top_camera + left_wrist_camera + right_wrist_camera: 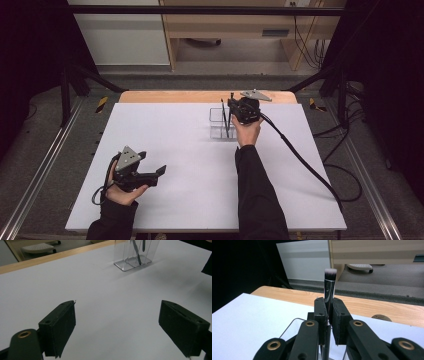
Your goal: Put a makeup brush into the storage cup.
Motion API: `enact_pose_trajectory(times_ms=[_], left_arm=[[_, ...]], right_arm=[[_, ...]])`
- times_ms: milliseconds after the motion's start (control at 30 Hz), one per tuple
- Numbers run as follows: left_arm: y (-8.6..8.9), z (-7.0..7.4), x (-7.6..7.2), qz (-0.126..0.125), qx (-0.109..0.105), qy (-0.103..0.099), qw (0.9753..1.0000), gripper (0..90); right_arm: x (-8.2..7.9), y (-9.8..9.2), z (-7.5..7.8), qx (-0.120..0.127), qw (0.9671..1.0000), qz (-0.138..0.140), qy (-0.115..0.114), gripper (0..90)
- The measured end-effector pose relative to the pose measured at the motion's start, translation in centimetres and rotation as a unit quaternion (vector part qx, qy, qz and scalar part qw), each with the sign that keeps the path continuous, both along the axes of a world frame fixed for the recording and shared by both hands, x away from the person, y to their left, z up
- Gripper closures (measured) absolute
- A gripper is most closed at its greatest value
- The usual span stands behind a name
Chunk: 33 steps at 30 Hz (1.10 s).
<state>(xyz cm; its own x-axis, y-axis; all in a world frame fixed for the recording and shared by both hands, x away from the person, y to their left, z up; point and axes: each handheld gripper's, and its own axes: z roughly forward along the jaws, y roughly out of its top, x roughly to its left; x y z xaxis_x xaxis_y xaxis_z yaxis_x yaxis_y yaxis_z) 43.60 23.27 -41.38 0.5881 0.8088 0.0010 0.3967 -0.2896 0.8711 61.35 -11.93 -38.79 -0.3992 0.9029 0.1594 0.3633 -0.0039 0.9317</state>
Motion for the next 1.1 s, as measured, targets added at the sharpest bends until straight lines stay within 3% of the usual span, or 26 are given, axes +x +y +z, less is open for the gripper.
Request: enact_pose_trajectory(times_ms=[733,967,1100], left_arm=[[-0.1,0.0,0.0,0.000,0.001,-0.001,1.0000,13.4],[-0.1,-0.1,0.0,0.000,0.001,0.001,1.0000,13.4],[-0.1,-0.1,0.0,0.000,0.002,0.001,1.0000,13.4]], right_arm=[[-0.2,0.0,-2.7,-0.004,0.9993,0.005,0.036,83.4],[-0.3,-0.1,-2.9,-0.013,0.9984,0.005,0.054,81.0],[-0.8,-0.4,-2.8,-0.016,0.9986,0.006,0.050,77.0]])
